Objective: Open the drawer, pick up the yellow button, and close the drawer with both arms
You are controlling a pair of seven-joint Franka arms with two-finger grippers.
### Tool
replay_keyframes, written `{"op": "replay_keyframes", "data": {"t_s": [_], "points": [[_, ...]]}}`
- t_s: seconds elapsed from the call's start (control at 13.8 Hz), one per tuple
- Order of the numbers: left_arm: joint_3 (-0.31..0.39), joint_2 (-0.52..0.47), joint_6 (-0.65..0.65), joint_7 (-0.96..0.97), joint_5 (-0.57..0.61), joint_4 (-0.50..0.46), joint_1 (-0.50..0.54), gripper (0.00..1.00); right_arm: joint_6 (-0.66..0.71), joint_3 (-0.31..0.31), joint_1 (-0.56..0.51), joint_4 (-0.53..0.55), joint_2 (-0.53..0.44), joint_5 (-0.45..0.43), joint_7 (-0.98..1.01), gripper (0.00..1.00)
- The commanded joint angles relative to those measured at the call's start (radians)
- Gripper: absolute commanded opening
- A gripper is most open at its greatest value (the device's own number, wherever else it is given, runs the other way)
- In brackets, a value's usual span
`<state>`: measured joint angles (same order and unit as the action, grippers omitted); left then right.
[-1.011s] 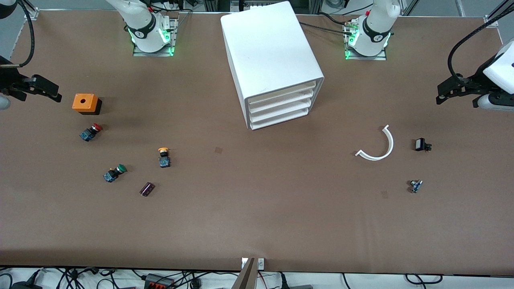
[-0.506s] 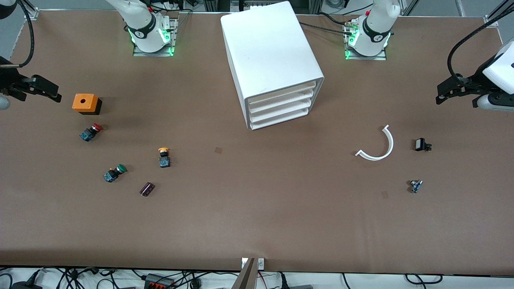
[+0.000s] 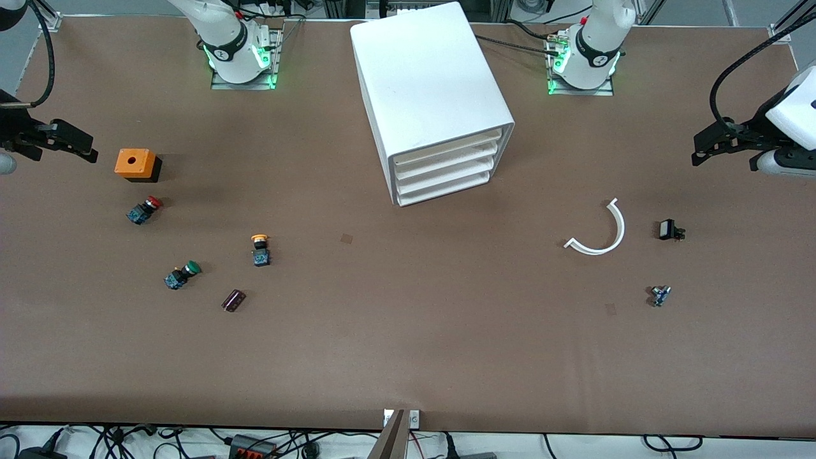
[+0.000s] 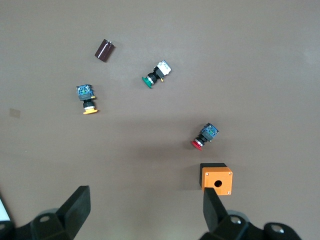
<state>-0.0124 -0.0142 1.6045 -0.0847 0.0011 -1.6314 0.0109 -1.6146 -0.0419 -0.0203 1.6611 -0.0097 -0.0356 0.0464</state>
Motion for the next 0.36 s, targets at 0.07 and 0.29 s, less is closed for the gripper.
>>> {"op": "replay_keyframes", "data": {"t_s": [0.07, 0.29], "points": [[-0.003, 0.010, -0.018, -0.006, 0.020, 0.025, -0.002, 1.00, 0.002, -0.001, 0.002, -0.004, -0.003, -0.006, 0.016, 1.00], [-0.003, 0.010, -0.018, -0.006, 0.020, 0.025, -0.002, 1.00, 0.001, -0.001, 0.000, -0.004, 0.002, -0.006, 0.016, 1.00]]}}
